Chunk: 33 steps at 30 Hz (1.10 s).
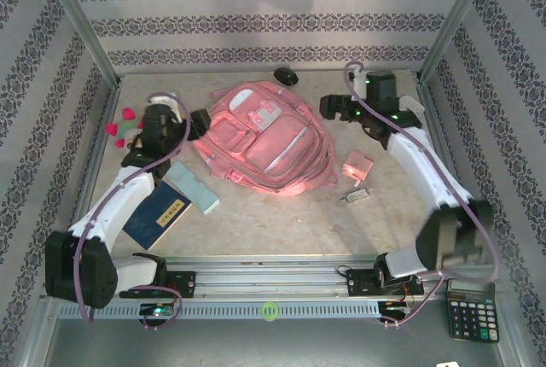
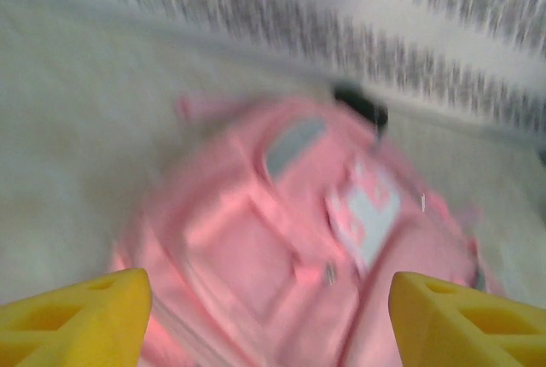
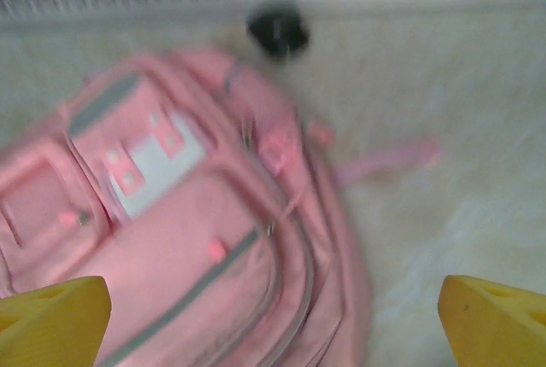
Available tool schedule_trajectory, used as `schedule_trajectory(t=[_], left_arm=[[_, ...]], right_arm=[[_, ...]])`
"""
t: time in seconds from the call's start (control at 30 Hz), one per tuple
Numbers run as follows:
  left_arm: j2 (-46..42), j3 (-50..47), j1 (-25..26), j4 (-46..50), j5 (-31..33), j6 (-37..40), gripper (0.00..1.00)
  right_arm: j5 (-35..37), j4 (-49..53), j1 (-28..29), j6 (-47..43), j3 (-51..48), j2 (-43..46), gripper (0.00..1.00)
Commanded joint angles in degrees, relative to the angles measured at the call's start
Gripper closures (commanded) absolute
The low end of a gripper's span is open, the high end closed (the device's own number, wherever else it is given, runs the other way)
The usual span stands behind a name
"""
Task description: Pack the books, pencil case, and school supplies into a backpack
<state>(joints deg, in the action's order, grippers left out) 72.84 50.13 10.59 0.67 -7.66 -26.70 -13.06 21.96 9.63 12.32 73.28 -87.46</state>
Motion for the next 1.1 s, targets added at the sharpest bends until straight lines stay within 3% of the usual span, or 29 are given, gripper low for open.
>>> schedule_trajectory(t=[0.0, 0.13, 0.3, 0.47, 0.63, 0.8, 0.93, 1.07], left_arm=[[4.5, -2.6, 2.5, 3.7, -4.2, -7.1, 0.3], [11.5, -3.4, 2.6, -2.2, -9.3, -9.0, 0.37], [19.8, -0.7, 2.7, -4.9, -11.0, -8.8, 0.42], [27.1, 4.4, 2.8, -4.0, -11.3, -6.1, 0.44], [33.6, 11.8, 2.8, 0.6, -8.3, -1.9, 0.44], [37.5, 15.3, 2.8, 1.7, -8.2, -0.6, 0.44], [36.0, 14.6, 2.8, 1.8, -7.9, 0.0, 0.45], [33.3, 12.2, 2.8, 2.0, -6.7, -0.1, 0.45]], right_arm=[[-7.9, 5.4, 0.2, 4.3, 4.6, -9.5, 0.03], [-10.0, 5.7, 2.2, 4.5, 8.2, -19.3, 0.09], [-8.5, 4.5, 6.1, 4.7, 5.5, -22.4, 0.21], [-8.2, -1.0, 11.0, 10.6, -7.6, -15.4, 0.25], [-5.6, -13.5, 23.2, 23.2, -21.6, -7.8, 0.26], [-0.5, -24.7, 32.1, 30.7, -25.1, -7.5, 0.26], [3.9, -23.0, 32.4, 29.0, -25.2, -3.3, 0.25], [2.1, -20.8, 29.5, 27.5, -26.6, 4.9, 0.21]])
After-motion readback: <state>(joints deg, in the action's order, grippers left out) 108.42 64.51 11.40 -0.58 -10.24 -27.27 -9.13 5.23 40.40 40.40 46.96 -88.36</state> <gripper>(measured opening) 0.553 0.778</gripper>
